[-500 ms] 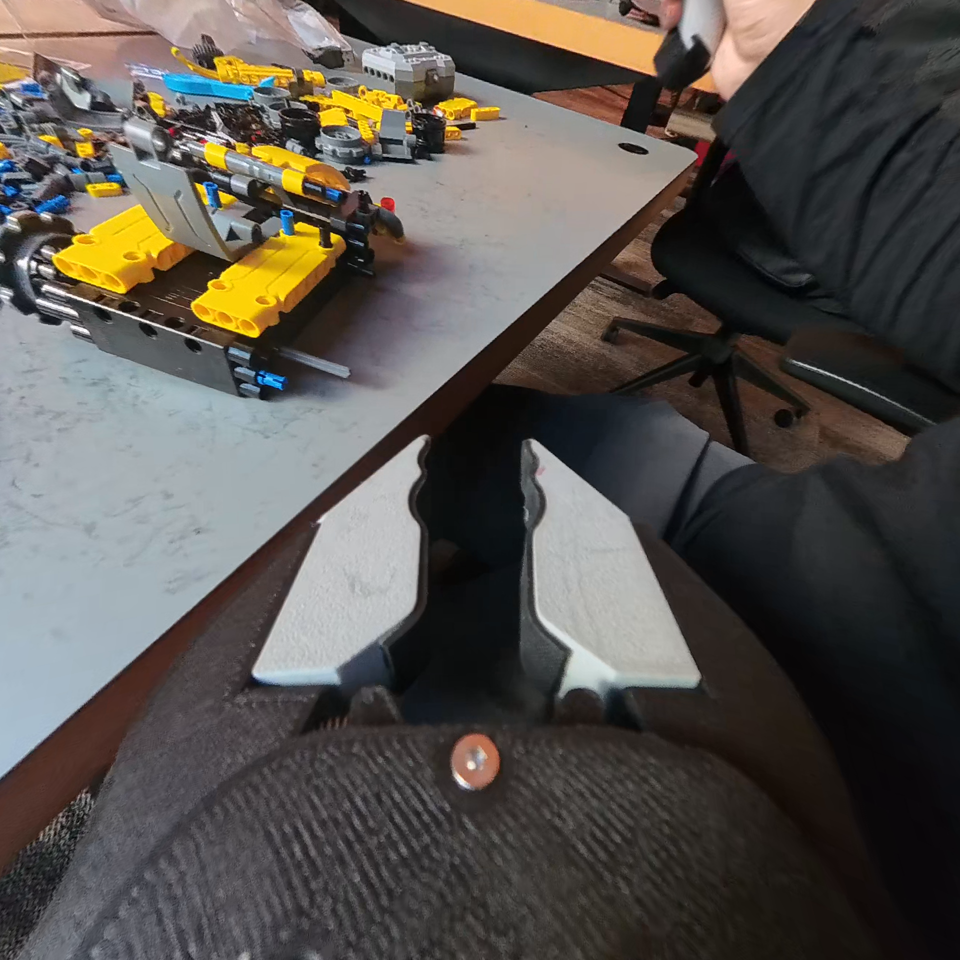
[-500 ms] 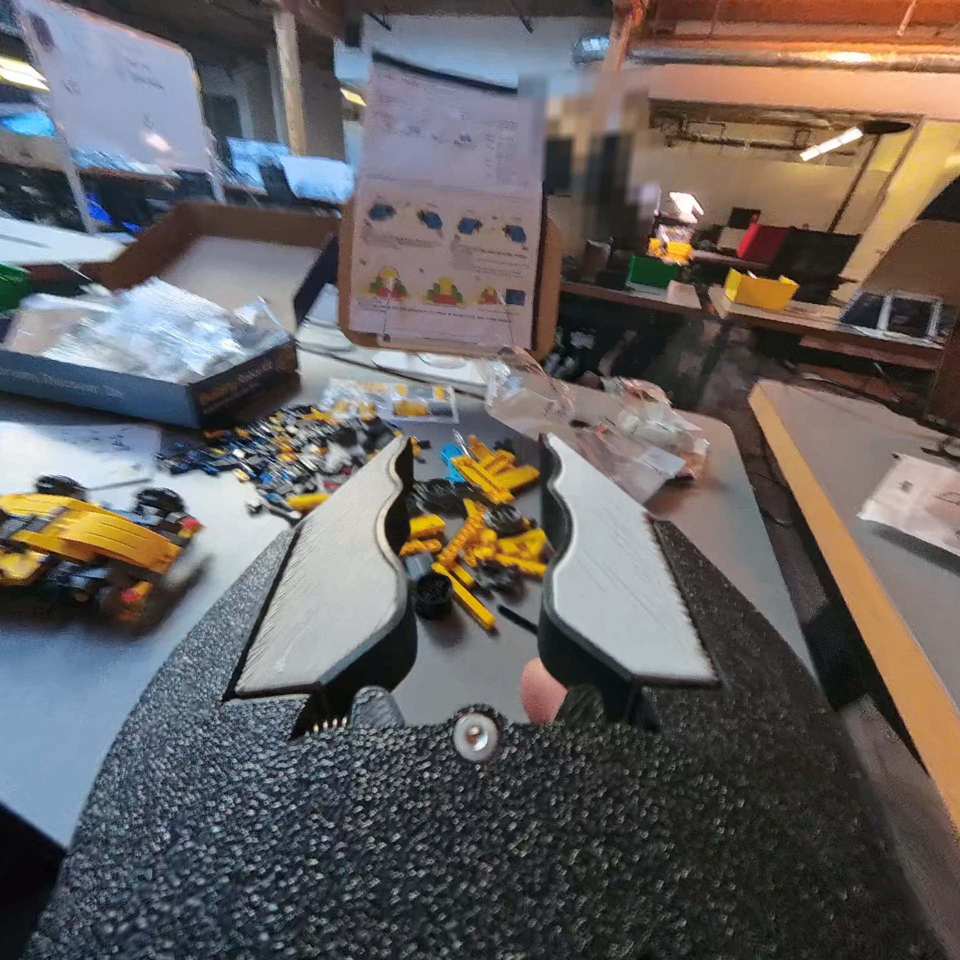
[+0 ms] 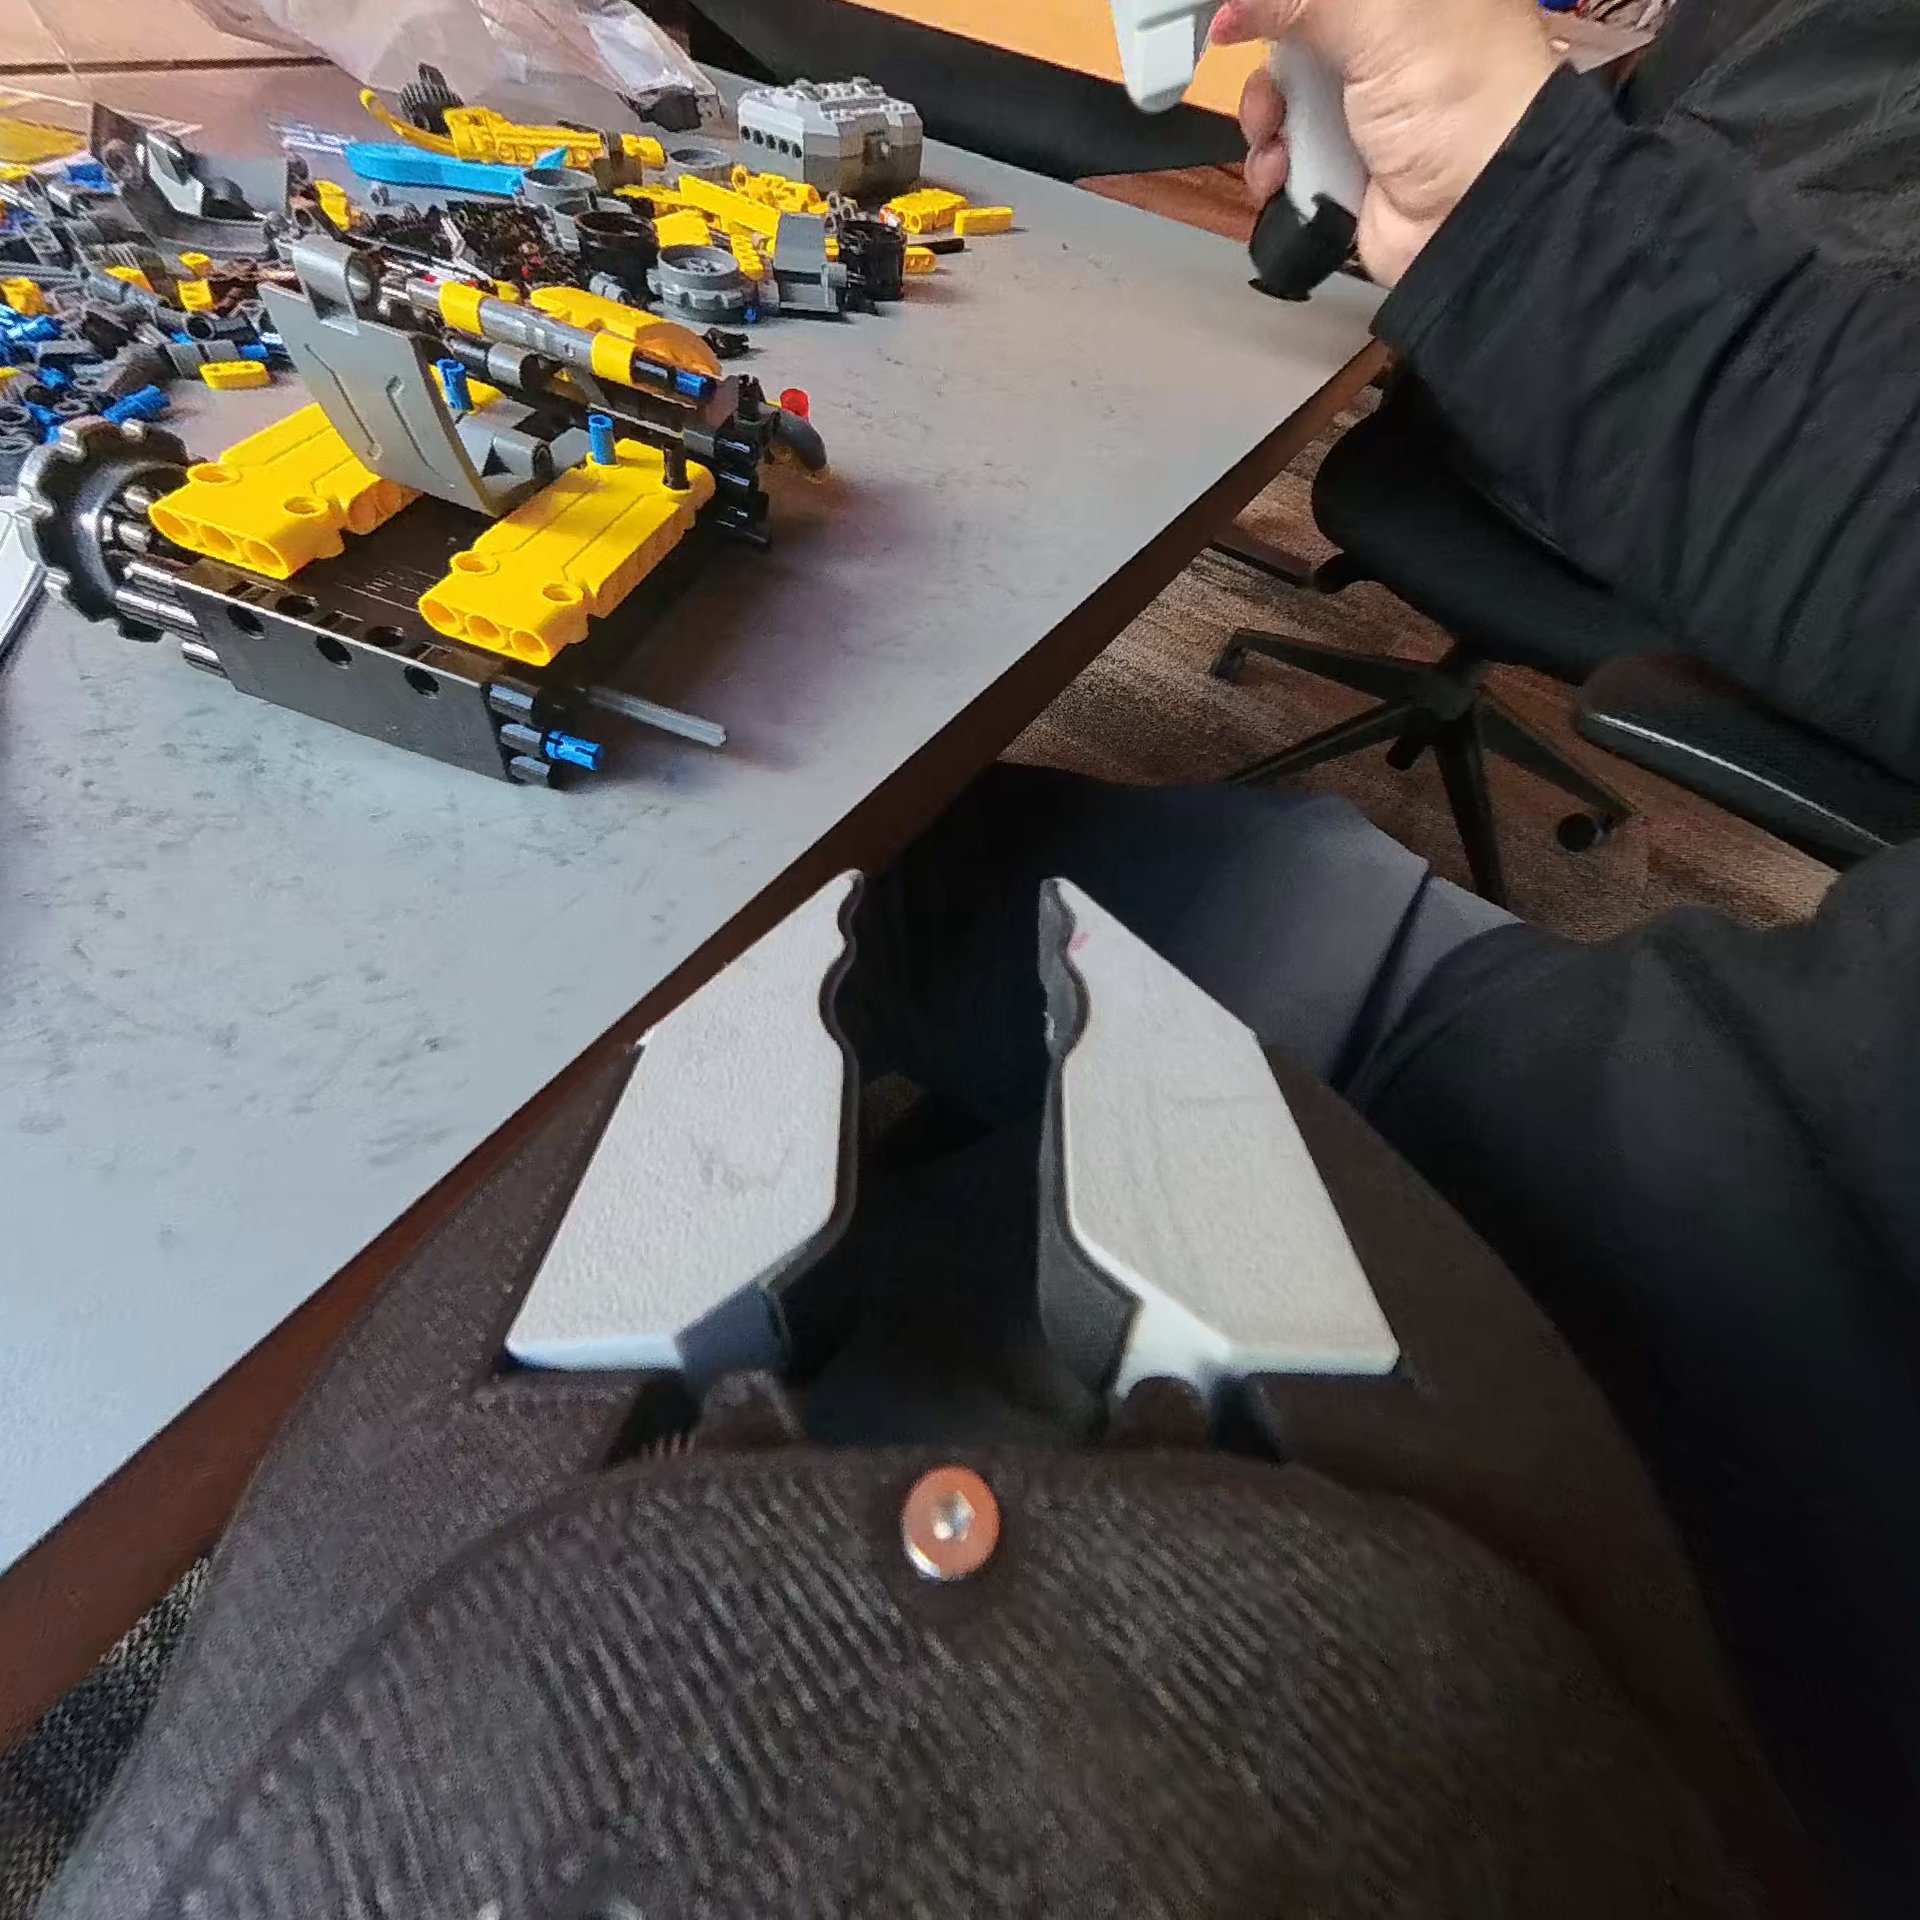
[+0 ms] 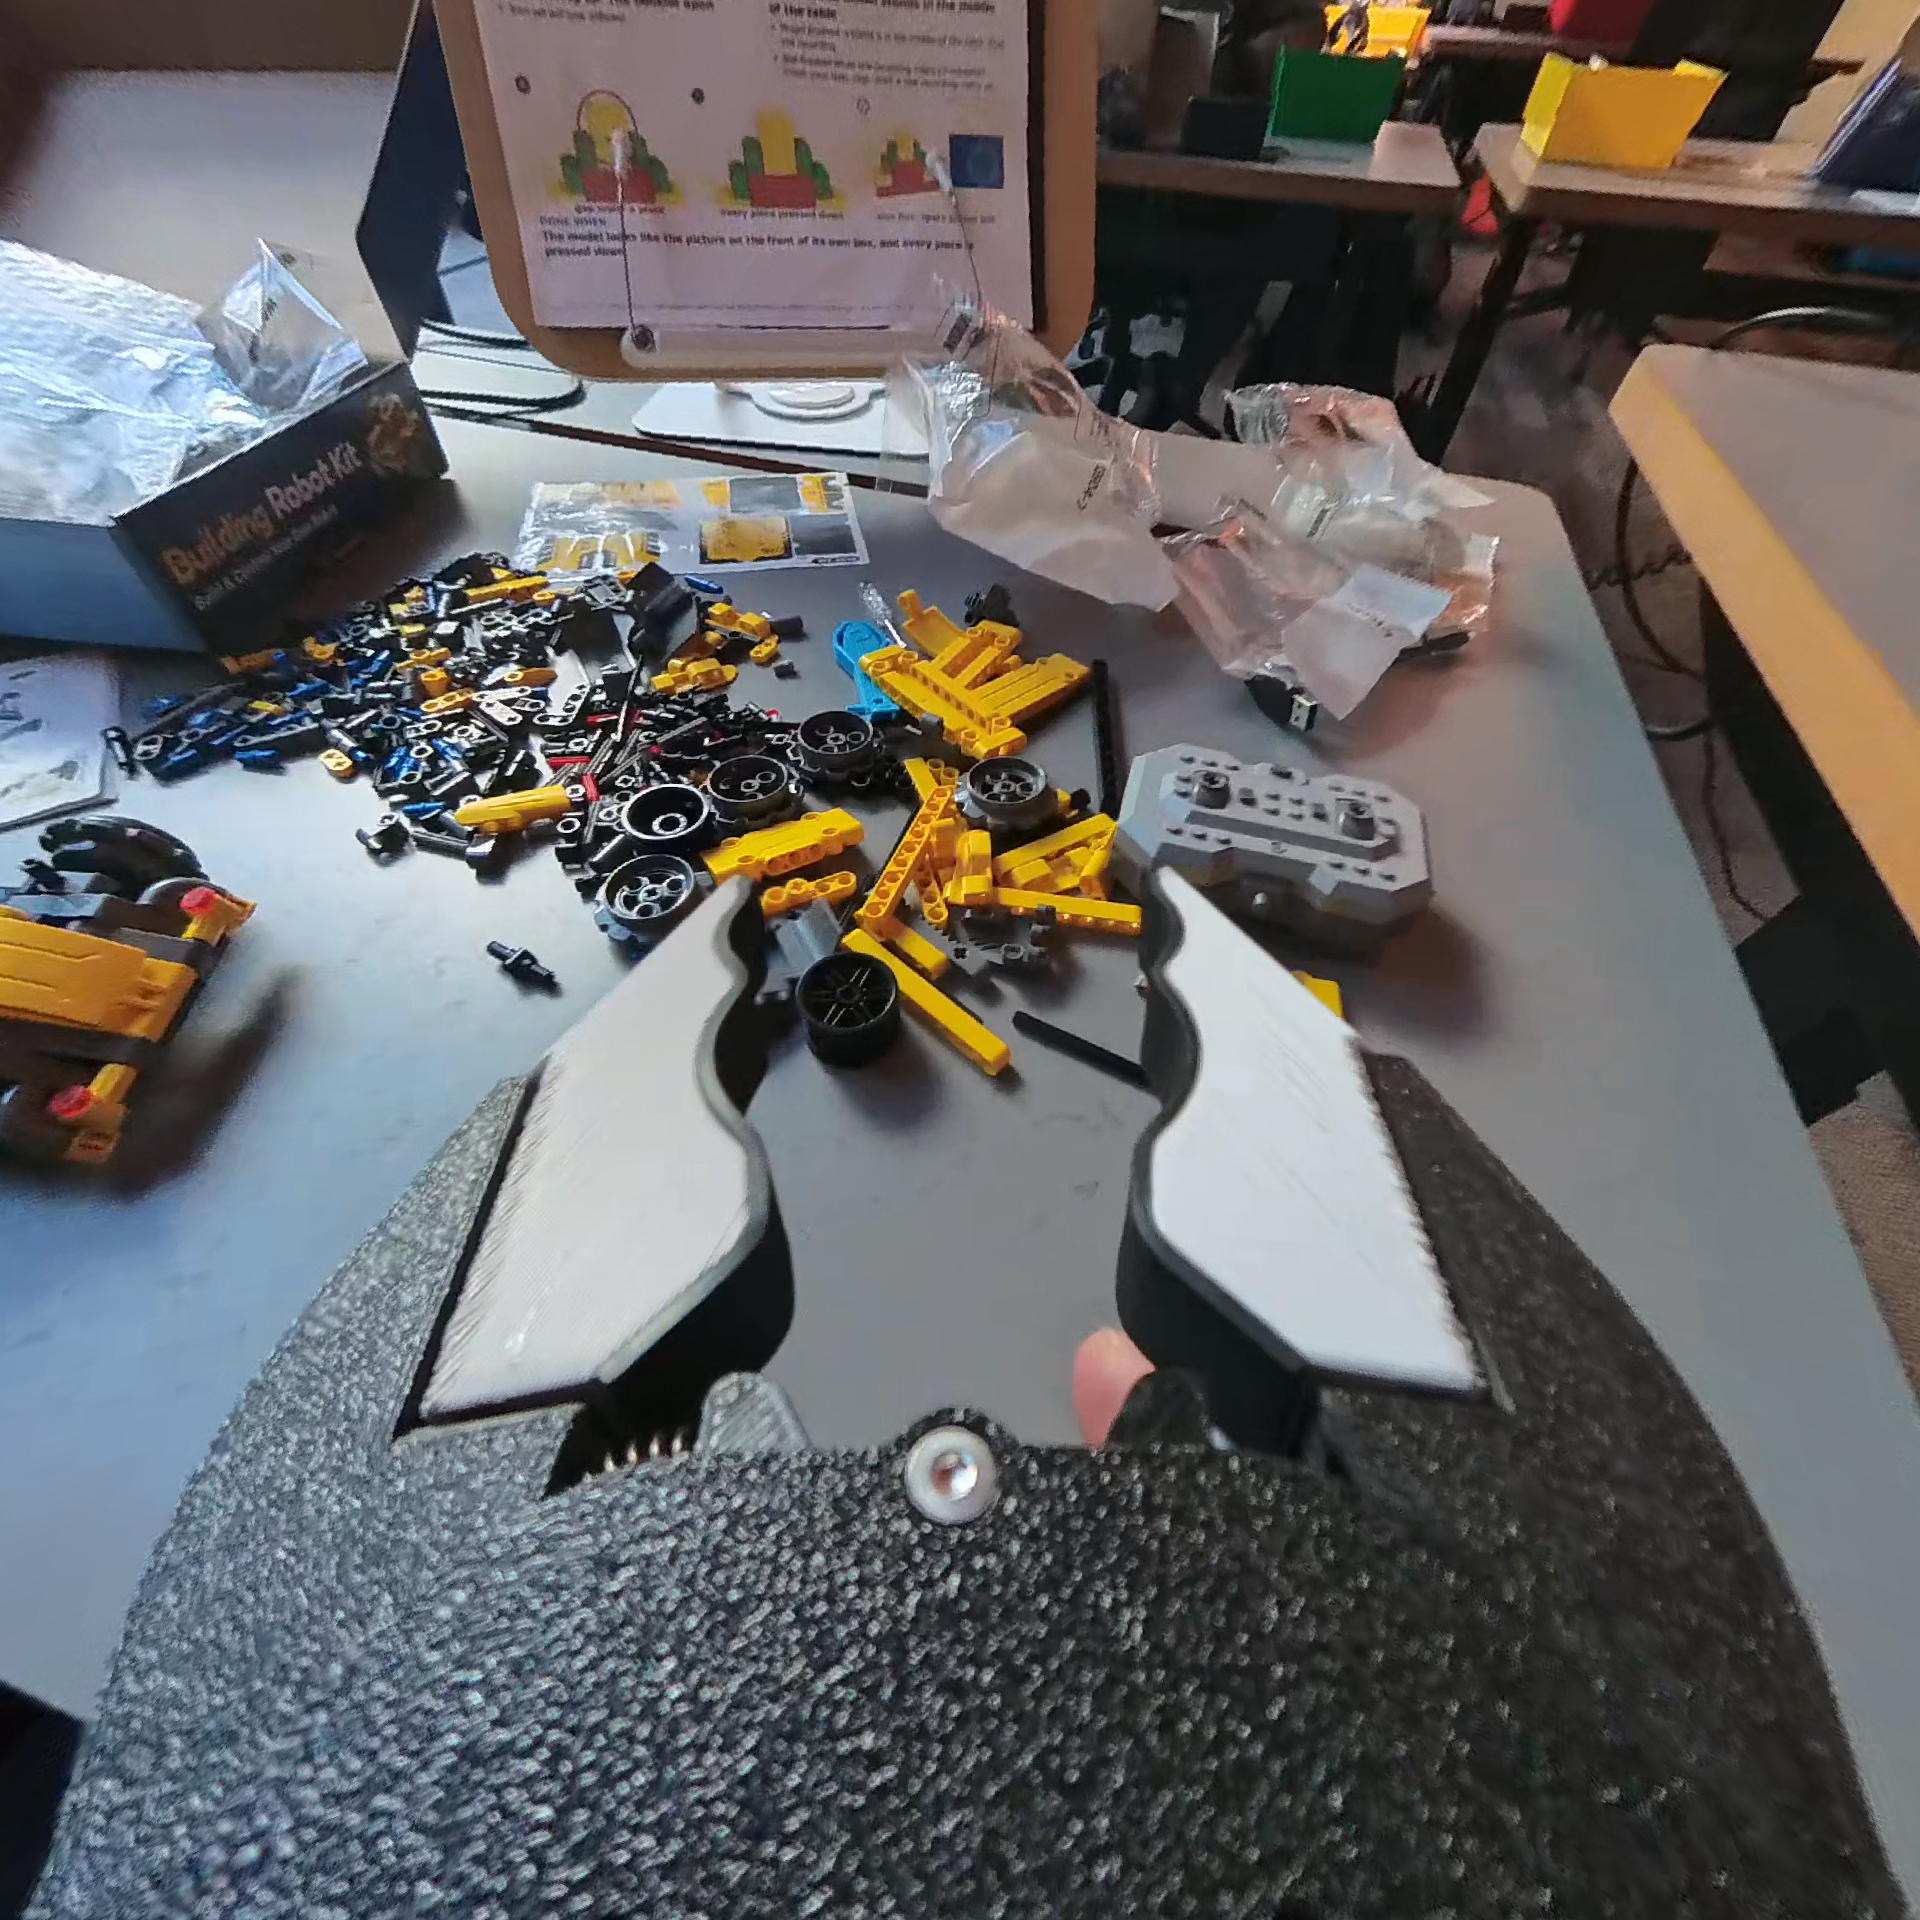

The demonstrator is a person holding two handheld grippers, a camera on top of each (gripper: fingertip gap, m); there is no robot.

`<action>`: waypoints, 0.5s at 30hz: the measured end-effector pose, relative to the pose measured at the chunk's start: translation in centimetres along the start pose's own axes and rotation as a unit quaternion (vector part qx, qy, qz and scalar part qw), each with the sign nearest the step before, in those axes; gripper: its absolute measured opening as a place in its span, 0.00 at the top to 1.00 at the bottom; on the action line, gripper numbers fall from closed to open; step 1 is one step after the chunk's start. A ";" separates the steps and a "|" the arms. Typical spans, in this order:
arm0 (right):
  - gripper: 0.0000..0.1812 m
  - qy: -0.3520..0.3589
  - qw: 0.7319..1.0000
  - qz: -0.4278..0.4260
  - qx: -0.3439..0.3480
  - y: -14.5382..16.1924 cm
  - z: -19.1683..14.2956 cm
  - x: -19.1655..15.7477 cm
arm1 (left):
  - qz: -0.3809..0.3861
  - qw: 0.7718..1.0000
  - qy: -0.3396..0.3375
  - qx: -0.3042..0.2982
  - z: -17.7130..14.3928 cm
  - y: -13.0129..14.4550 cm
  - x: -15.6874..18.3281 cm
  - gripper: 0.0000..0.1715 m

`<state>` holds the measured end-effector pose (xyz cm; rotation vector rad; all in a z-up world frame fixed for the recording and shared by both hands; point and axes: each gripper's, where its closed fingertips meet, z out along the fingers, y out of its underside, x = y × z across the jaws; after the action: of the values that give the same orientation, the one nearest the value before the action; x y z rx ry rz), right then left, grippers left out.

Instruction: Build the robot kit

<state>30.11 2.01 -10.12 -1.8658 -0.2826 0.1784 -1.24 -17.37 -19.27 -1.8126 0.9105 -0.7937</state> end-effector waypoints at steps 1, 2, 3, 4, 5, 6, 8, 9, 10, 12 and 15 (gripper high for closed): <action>0.58 -0.005 1.000 0.002 -0.001 0.1 0.1 -0.2 | 0.000 1.000 0.001 -0.001 0.0 0.0 0.0 0.83; 0.58 -0.010 1.000 0.004 -0.002 0.2 0.2 -0.5 | 0.001 1.000 0.002 -0.002 0.0 0.1 0.1 0.83; 0.57 -0.015 1.000 0.006 -0.004 0.3 0.4 -0.7 | 0.002 1.000 0.002 -0.002 0.0 0.0 0.1 0.83; 0.56 -0.019 1.000 0.008 -0.008 0.5 0.5 -0.9 | 0.002 1.000 0.003 0.000 -0.1 0.0 0.1 0.83; 0.55 -0.021 1.000 0.008 -0.013 0.6 0.6 -1.0 | 0.003 1.000 0.002 0.001 -0.1 -0.1 0.1 0.83; 0.54 -0.022 1.000 0.008 -0.017 0.8 0.7 -1.2 | 0.002 1.000 0.001 0.001 -0.1 -0.1 0.1 0.83; 0.55 -0.027 0.999 0.002 -0.023 1.0 0.8 -1.4 | -0.001 1.000 0.002 0.000 -0.1 0.0 0.0 0.83; 0.65 -0.038 0.999 -0.007 -0.029 1.3 0.7 -1.8 | -0.003 1.000 0.003 0.000 -0.1 0.0 0.0 0.83; 0.85 -0.054 0.998 -0.021 -0.035 1.6 0.6 -2.4 | -0.004 1.000 0.003 0.000 0.0 0.0 0.0 0.83; 1.00 -0.049 0.997 -0.033 -0.046 1.9 0.8 -2.4 | -0.003 1.000 0.003 -0.002 0.1 0.0 0.0 0.83; 0.87 -0.035 0.998 -0.022 -0.039 0.9 1.7 -1.8 | 0.000 1.000 0.003 -0.006 0.2 0.2 0.1 0.83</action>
<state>27.99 2.76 -11.54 -1.9319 -0.3844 0.2055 -1.05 -17.44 -19.53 -1.8215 0.9223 -0.7960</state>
